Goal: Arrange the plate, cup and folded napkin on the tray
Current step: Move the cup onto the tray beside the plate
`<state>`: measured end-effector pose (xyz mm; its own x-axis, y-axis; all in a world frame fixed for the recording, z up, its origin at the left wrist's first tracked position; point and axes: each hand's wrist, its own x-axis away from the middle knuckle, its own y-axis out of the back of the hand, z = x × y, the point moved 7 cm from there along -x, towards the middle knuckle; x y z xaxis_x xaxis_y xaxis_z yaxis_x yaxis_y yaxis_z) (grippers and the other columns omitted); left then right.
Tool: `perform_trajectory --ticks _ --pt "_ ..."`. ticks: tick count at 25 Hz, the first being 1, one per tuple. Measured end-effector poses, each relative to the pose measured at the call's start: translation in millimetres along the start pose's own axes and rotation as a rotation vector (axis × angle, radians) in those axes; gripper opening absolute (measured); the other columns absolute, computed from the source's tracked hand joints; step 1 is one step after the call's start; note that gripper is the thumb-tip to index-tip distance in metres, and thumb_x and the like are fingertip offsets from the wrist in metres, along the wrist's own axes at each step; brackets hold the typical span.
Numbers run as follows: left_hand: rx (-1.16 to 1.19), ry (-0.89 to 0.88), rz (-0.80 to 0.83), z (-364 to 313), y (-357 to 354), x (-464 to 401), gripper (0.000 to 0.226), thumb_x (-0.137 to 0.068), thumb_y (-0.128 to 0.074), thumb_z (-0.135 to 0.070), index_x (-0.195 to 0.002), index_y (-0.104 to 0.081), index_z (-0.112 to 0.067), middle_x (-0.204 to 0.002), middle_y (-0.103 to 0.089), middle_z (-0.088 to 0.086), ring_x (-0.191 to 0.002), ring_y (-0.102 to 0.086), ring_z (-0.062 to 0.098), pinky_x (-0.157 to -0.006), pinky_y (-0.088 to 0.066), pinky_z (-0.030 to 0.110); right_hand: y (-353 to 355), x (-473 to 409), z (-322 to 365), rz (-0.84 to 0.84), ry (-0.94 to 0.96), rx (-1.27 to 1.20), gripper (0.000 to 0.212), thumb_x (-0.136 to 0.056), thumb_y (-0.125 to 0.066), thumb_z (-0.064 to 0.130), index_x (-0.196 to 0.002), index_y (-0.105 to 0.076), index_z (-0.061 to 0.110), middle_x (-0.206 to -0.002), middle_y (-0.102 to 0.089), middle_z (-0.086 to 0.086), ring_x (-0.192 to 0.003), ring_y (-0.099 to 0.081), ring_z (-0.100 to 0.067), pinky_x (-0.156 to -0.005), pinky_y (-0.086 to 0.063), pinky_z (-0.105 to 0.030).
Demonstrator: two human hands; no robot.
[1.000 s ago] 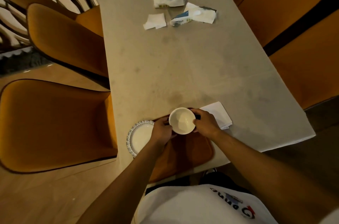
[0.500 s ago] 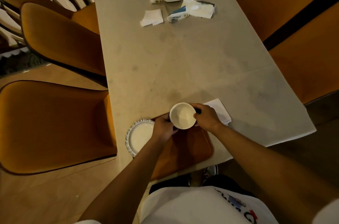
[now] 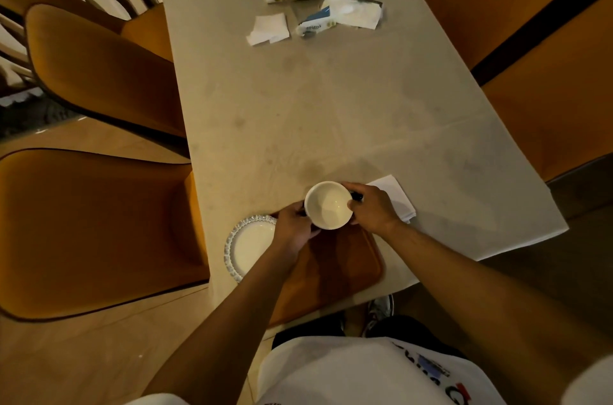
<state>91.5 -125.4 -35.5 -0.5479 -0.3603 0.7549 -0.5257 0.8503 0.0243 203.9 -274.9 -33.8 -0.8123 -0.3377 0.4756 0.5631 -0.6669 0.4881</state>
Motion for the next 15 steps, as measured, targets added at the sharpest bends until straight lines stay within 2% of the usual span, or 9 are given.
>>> perform_trajectory --ticks 3,5,7,9,10,12,13,15 --pt "-0.001 -0.018 -0.010 0 3 -2 0.039 -0.090 -0.054 0.010 -0.126 -0.058 -0.005 -0.120 -0.056 0.012 -0.117 -0.054 0.038 -0.072 -0.060 0.037 1 2 -5 -0.001 -0.027 -0.017 0.050 -0.093 -0.061 0.012 -0.140 -0.053 0.029 -0.136 -0.060 -0.002 -0.084 -0.068 -0.020 -0.055 -0.062 -0.031" --pt "-0.052 -0.032 -0.065 3 10 1 0.036 -0.090 -0.055 0.004 -0.125 -0.056 -0.004 -0.116 -0.063 0.013 -0.105 -0.063 0.035 -0.073 -0.062 0.043 10 7 -8 -0.045 -0.030 -0.015 0.052 -0.094 -0.062 0.024 -0.143 -0.047 0.028 -0.130 -0.060 -0.002 -0.086 -0.072 -0.025 -0.052 -0.059 -0.026" --pt "-0.222 -0.066 -0.178 9 22 11 0.026 -0.091 -0.054 -0.011 -0.115 -0.064 -0.010 -0.099 -0.072 0.016 -0.080 -0.072 0.032 -0.074 -0.062 0.050 31 12 -15 -0.173 -0.017 -0.030 0.044 -0.094 -0.061 0.024 -0.138 -0.053 0.020 -0.131 -0.061 -0.005 -0.104 -0.067 -0.028 -0.070 -0.061 -0.032" --pt "-0.329 -0.076 -0.241 18 25 22 0.017 -0.090 -0.056 -0.020 -0.094 -0.069 -0.011 -0.080 -0.073 0.014 -0.066 -0.072 0.031 -0.074 -0.061 0.051 52 15 -31 -0.305 -0.060 -0.002 0.032 -0.093 -0.058 0.014 -0.125 -0.061 0.014 -0.128 -0.063 -0.011 -0.111 -0.062 -0.028 -0.092 -0.055 -0.041" --pt "-0.316 -0.059 -0.218 24 19 25 0.016 -0.089 -0.056 -0.019 -0.087 -0.068 -0.008 -0.077 -0.073 0.015 -0.066 -0.071 0.031 -0.073 -0.061 0.050 61 17 -42 -0.329 -0.109 0.042 0.030 -0.091 -0.057 0.011 -0.121 -0.062 0.013 -0.127 -0.062 -0.013 -0.112 -0.060 -0.029 -0.096 -0.051 -0.042" --pt "-0.280 -0.013 -0.110 36 -5 28 0.015 -0.092 -0.055 -0.009 -0.086 -0.068 -0.004 -0.077 -0.071 0.015 -0.064 -0.068 0.028 -0.065 -0.059 0.042 73 20 -63 -0.319 -0.229 0.148 0.033 -0.090 -0.056 0.010 -0.123 -0.059 0.010 -0.132 -0.054 -0.017 -0.118 -0.053 -0.034 -0.100 -0.046 -0.043" --pt "-0.296 -0.004 -0.051 39 -20 29 0.016 -0.093 -0.052 -0.003 -0.090 -0.068 -0.002 -0.078 -0.070 0.015 -0.064 -0.065 0.025 -0.061 -0.056 0.038 76 22 -73 -0.299 -0.280 0.194 0.036 -0.090 -0.056 0.011 -0.126 -0.056 0.009 -0.135 -0.050 -0.018 -0.122 -0.048 -0.036 -0.102 -0.043 -0.044" --pt "-0.344 -0.013 0.069 42 -53 33 0.021 -0.093 -0.048 0.002 -0.102 -0.067 -0.003 -0.086 -0.069 0.014 -0.071 -0.064 0.024 -0.064 -0.053 0.037 78 24 -87 -0.254 -0.325 0.222 0.042 -0.091 -0.057 0.014 -0.132 -0.052 0.005 -0.138 -0.046 -0.021 -0.125 -0.045 -0.038 -0.105 -0.040 -0.045"
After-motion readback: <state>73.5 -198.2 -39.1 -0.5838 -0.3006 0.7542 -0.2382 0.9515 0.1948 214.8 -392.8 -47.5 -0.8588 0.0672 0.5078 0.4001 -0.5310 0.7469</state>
